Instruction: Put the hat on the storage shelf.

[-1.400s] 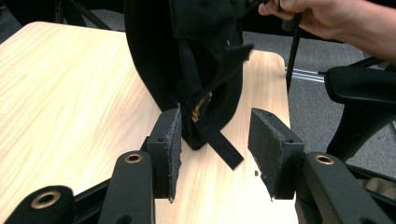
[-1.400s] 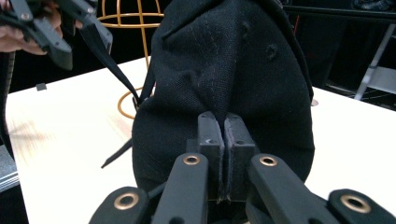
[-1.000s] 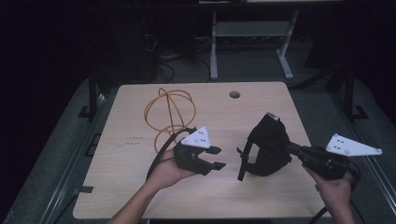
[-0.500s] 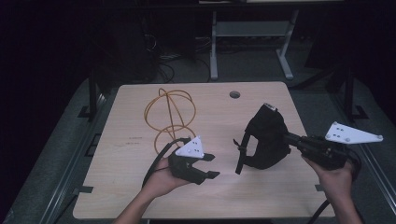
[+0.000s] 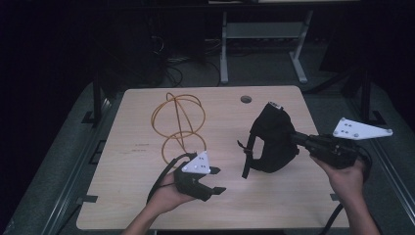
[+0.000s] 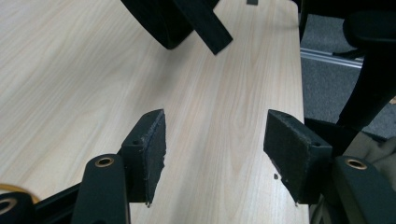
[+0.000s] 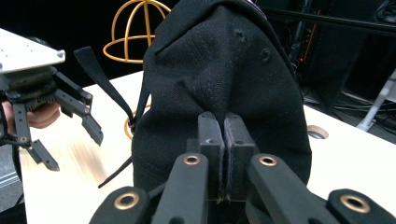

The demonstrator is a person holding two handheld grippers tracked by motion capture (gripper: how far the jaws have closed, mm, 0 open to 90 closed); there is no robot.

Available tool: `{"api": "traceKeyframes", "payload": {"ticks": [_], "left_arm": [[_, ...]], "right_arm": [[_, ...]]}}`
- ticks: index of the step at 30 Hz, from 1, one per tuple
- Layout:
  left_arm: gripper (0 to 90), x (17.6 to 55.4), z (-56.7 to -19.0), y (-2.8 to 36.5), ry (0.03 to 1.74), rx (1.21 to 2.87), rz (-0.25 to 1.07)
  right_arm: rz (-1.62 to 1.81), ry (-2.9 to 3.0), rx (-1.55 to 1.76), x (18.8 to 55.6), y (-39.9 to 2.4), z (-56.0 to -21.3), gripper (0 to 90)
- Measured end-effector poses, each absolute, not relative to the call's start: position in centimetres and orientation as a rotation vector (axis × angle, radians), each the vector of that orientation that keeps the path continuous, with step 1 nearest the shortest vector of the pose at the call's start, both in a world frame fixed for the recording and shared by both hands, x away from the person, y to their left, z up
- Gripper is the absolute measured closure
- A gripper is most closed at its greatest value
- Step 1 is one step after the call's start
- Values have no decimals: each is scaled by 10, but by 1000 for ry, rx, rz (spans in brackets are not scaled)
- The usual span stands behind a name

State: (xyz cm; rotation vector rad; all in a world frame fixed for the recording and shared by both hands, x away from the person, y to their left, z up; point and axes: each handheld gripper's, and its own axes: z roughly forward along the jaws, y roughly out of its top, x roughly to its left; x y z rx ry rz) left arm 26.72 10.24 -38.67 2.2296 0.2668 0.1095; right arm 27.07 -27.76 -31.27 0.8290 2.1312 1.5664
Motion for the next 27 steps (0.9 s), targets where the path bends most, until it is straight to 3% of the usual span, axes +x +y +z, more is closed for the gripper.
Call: {"api": "traceKeyframes", "payload": {"ticks": [27], "left_arm": [[262,262,-409,102,290,2270,123]], "right_arm": [[1554,2204,719,300,-234,-271,877]]}}
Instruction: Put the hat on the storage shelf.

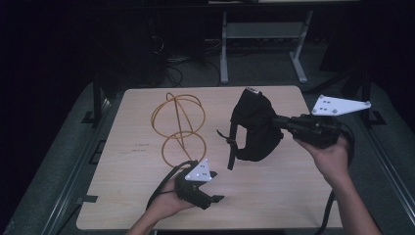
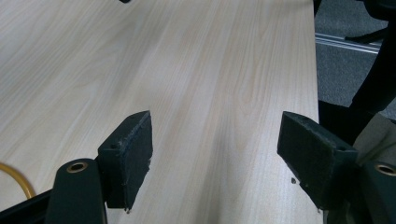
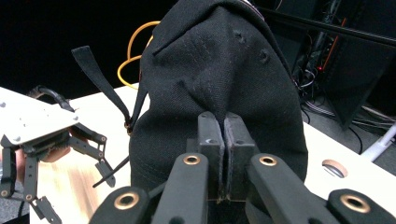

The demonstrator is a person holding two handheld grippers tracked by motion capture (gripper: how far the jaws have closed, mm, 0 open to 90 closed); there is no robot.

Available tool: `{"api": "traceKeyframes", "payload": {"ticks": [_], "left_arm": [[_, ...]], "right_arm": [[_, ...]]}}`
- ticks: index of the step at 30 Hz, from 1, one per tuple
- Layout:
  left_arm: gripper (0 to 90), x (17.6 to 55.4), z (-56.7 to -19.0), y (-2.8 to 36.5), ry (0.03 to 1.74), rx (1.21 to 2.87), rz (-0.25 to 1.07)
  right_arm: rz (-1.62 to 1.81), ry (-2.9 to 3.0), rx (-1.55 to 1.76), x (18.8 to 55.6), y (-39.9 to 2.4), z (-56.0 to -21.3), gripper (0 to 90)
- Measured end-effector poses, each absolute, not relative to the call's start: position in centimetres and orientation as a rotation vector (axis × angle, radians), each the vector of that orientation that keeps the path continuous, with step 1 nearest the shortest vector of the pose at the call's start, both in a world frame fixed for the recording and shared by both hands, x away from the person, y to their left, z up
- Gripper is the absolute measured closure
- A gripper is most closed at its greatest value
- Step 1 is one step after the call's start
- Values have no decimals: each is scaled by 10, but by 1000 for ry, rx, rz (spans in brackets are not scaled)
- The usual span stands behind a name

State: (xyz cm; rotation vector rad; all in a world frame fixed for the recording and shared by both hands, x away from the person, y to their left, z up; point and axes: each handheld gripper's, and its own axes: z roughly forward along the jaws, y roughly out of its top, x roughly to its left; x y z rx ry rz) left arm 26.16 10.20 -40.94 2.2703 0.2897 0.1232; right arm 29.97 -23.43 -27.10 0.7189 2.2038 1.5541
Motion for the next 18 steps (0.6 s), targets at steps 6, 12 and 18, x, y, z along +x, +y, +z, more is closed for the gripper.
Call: {"api": "traceKeyframes", "payload": {"ticks": [6,12,18], "left_arm": [[257,263,-414,104,304,2274,119],[256,265,-416,105,304,2277,122],[256,266,-418,105,298,2290,129]], "right_arm": [[1548,2218,703,305,-225,-265,877],[1548,2233,689,310,-218,-259,877],[1540,2245,670,315,-209,-251,877]]}}
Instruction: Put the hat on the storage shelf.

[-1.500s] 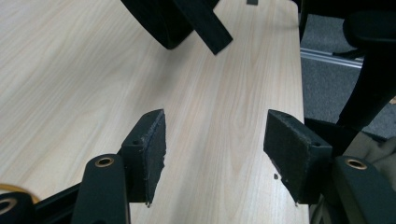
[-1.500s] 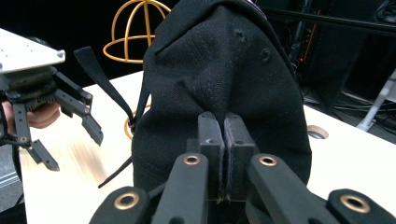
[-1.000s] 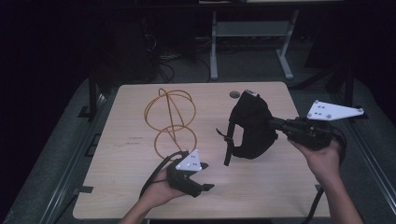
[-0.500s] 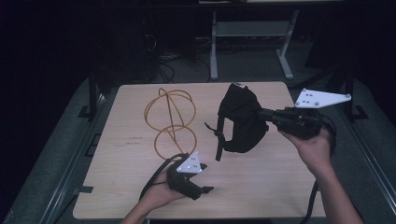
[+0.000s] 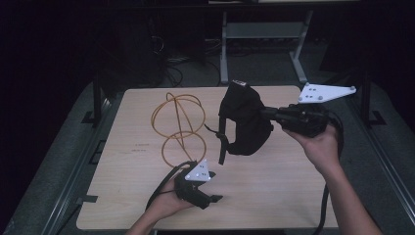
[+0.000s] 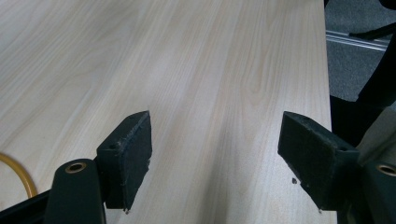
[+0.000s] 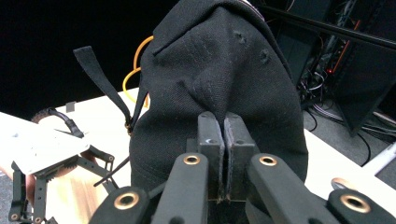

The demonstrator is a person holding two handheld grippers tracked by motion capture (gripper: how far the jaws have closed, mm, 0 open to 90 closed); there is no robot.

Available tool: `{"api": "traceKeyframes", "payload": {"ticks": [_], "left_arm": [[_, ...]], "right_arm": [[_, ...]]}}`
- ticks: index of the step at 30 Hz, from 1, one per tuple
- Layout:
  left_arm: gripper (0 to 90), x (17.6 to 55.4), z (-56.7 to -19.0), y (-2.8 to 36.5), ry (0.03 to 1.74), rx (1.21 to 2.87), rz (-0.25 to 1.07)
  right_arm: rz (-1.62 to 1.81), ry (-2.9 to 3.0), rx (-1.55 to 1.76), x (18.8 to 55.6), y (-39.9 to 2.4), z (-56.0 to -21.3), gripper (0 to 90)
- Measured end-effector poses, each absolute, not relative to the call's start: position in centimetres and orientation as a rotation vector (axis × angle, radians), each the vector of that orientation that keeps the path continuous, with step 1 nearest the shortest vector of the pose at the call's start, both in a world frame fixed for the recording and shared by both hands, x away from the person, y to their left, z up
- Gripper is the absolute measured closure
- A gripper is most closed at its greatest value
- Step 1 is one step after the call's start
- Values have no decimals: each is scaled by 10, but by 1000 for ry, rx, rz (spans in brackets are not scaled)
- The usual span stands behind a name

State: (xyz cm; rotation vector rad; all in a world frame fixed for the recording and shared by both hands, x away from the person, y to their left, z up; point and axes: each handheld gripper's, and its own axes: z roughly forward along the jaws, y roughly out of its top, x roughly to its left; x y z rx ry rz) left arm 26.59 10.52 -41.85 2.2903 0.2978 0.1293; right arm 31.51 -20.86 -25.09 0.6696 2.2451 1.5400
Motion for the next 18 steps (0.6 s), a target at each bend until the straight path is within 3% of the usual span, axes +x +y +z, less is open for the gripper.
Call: {"api": "traceKeyframes", "payload": {"ticks": [18], "left_arm": [[242,264,-421,105,297,2282,130]], "right_arm": [[1514,2294,579,330,-171,-223,877]]}}
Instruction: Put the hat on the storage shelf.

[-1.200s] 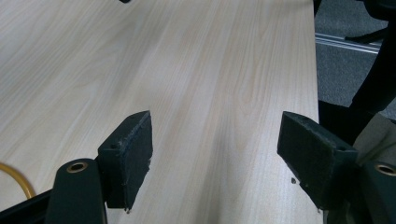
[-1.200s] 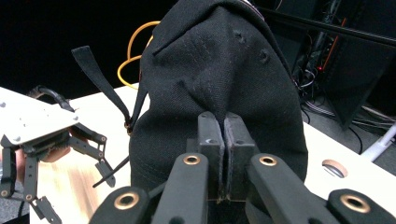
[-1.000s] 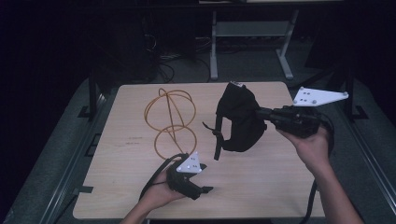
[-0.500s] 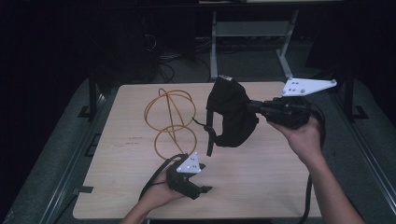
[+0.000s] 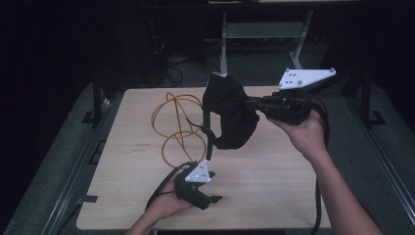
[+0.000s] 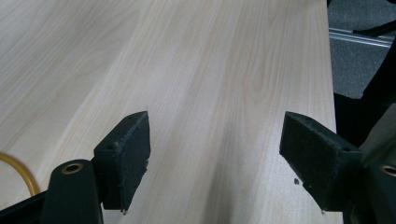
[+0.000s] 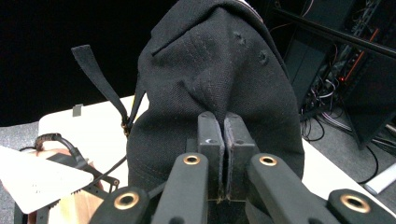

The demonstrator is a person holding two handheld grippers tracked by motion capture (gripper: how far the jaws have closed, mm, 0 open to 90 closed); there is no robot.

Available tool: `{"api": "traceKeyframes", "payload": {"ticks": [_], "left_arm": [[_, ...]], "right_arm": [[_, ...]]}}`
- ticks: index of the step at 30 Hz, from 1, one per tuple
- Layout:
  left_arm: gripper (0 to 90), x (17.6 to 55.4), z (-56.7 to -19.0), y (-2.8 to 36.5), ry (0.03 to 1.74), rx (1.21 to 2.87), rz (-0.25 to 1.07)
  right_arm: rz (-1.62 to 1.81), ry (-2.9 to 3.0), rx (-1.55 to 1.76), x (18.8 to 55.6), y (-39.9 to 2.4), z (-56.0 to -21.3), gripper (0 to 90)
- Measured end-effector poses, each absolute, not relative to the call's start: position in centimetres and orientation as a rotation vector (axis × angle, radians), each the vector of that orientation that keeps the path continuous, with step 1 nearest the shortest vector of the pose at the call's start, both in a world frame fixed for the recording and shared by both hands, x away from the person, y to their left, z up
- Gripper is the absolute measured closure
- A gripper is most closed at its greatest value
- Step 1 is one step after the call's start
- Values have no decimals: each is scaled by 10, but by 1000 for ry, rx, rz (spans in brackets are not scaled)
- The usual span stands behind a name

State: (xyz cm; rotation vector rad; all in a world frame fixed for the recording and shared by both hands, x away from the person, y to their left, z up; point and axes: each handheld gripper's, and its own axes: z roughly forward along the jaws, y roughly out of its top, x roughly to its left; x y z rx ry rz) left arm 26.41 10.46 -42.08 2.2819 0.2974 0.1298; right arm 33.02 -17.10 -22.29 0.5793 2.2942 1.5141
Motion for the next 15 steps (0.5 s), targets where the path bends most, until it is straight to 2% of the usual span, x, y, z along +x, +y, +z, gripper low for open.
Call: {"api": "traceKeyframes", "payload": {"ticks": [15], "left_arm": [[242,267,-420,108,286,2279,141]], "right_arm": [[1542,2311,495,341,-135,-199,877]]}}
